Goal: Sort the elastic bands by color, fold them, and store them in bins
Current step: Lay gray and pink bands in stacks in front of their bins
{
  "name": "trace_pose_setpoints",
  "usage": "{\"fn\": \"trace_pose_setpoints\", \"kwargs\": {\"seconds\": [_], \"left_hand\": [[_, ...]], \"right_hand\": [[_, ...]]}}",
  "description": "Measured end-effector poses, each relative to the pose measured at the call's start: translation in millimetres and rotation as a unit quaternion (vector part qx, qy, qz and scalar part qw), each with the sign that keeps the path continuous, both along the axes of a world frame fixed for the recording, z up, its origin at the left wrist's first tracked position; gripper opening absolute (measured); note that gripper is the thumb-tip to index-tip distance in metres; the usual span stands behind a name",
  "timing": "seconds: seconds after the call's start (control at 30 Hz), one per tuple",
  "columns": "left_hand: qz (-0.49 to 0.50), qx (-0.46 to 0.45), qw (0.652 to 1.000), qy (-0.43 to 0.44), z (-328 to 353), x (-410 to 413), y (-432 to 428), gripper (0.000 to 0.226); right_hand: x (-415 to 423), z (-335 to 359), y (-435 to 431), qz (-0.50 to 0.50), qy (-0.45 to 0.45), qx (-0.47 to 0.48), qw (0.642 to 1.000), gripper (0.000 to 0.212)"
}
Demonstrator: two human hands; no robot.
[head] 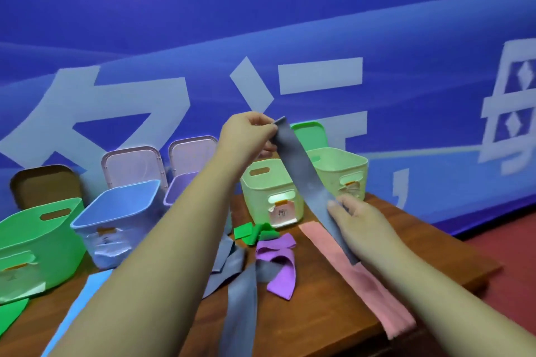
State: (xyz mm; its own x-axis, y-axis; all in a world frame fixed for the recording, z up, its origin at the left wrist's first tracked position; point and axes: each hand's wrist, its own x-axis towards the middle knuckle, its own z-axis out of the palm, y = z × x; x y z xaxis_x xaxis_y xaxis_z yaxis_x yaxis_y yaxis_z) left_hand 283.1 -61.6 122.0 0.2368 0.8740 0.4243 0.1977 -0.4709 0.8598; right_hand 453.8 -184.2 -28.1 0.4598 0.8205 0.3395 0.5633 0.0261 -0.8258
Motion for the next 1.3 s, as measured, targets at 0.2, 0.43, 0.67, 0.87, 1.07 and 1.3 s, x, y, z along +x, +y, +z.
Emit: {"fn": "trace_pose_setpoints", "kwargs": {"seconds": [0.2,0.43,0.67,0.87,1.07,1.3], "left_hand": [[0.001,-0.005,0.997,0.077,-57,83,22,0.012],[0.004,0.027,0.98,0.197,-145,163,33,0.01],[0.036,0.076,0.948,0.307,-189,207,43,0.012],[0.059,0.124,0.914,0.383,-198,225,48,0.015],[0.069,0.182,0.88,0.434,-214,235,54,0.008],[0.068,0.161,0.863,0.474,-210,236,46,0.019]], "right_hand": [[70,-10,-35,-0.046,-0.074,-0.12,0.989,0.03],[123,-38,-61,-0.083,-0.215,-0.257,0.938,0.025],[134,-49,-67,-0.111,-0.281,-0.289,0.908,0.03],[138,-52,-55,-0.13,-0.276,-0.284,0.909,0.029],[137,-57,-50,-0.149,-0.31,-0.273,0.899,0.027],[136,-63,-50,-0.16,-0.329,-0.25,0.896,0.031]]}}
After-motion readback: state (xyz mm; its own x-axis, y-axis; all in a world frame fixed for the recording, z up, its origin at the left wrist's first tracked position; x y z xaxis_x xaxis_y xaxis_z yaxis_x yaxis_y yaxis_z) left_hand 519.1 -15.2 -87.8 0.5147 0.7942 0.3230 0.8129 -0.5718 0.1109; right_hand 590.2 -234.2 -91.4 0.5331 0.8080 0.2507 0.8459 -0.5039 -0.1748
